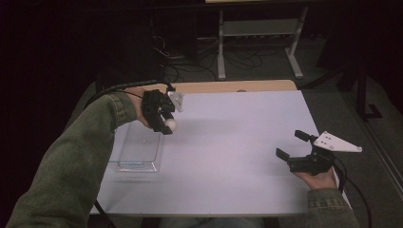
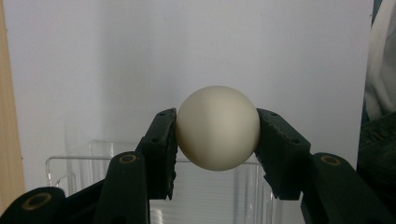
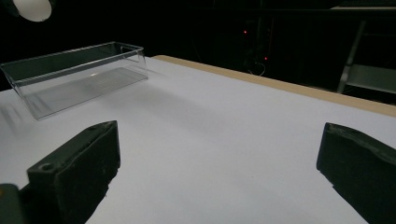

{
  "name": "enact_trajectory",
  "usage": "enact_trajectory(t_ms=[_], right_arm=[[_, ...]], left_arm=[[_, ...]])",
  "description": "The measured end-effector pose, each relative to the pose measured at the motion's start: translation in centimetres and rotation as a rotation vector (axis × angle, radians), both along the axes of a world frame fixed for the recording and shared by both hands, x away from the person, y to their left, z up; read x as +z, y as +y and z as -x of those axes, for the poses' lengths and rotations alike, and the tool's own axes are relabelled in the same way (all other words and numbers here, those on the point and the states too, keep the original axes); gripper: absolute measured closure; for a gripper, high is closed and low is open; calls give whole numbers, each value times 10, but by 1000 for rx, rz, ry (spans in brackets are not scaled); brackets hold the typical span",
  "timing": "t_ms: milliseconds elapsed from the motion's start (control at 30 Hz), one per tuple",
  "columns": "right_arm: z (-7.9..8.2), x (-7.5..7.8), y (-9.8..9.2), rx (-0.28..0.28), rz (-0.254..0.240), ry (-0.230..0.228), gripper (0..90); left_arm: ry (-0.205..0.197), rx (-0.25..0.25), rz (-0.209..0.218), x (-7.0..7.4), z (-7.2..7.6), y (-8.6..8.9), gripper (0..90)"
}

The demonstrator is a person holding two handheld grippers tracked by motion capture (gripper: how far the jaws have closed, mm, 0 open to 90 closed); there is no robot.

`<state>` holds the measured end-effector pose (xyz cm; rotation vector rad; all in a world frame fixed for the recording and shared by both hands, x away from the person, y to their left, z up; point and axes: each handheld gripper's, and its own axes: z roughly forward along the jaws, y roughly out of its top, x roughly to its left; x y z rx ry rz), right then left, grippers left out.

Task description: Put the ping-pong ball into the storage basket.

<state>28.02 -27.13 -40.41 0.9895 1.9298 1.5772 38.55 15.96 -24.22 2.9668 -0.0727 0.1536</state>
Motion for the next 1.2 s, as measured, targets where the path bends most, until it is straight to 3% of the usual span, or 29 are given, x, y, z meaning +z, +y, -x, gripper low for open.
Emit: enact_trajectory(t_ms=[533,1200], right_arm=[[0,0,0,0,-2,0,0],[0,0,-1,-2,-5,0,0]], left_arm=[[14,68,-54,2,-1,21,509],[31,105,-121,1,0,43,509]])
